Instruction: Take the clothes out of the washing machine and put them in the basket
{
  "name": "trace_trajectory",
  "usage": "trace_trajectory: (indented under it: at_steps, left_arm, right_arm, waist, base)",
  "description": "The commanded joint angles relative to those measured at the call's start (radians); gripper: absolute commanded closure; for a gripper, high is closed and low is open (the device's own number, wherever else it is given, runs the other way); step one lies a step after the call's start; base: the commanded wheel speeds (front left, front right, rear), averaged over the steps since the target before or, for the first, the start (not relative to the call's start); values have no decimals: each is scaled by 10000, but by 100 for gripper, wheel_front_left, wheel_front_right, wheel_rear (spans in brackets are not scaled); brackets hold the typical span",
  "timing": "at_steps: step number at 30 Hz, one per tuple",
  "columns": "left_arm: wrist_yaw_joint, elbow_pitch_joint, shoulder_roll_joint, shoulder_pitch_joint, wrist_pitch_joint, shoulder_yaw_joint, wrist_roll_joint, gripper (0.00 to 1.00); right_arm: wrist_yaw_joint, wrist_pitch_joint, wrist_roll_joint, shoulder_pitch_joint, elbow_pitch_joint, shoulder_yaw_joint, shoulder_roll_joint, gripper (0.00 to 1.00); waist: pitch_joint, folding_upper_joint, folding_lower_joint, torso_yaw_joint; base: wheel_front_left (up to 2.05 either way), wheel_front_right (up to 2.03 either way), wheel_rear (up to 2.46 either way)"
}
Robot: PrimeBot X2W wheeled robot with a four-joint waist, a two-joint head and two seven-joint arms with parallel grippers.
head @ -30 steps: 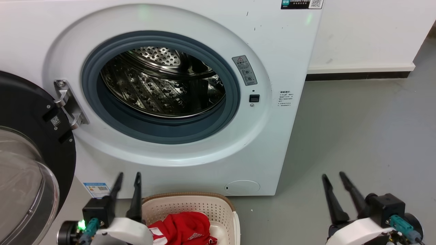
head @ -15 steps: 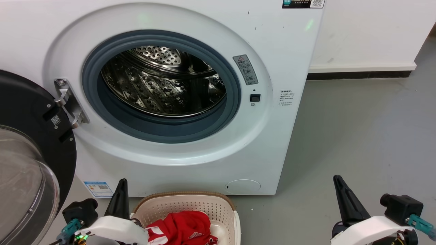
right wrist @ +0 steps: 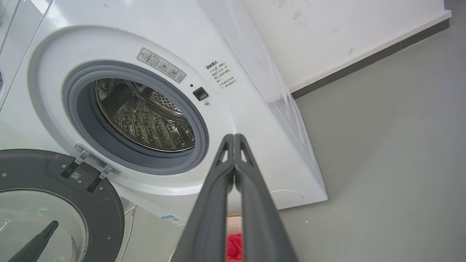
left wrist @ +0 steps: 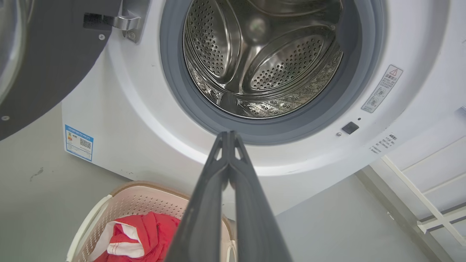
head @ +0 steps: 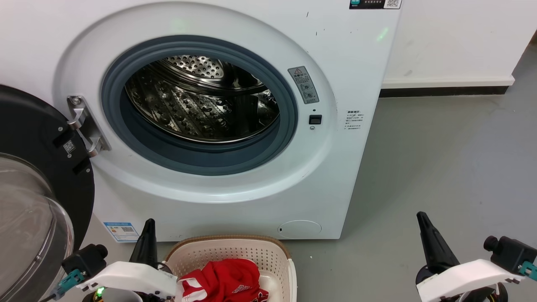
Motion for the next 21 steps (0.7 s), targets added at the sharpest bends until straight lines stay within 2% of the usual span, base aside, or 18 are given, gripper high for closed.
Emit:
trace_trajectory:
  at_steps: [1,21]
  left_arm:
    - [-57,-160,18,-292,86,73,-446,100]
    - [-249,-172,-118,-438,701,369,-2979,100]
  right_arm:
    - [-2,47,496,-357,-46,-57,-87,100]
    - [-2,324,3198,-677,313,-280,-148,100]
  waist:
    - [6,0,0,4]
    - [66,0,0,41]
  base:
    - [0,0,0]
    - [0,0,0]
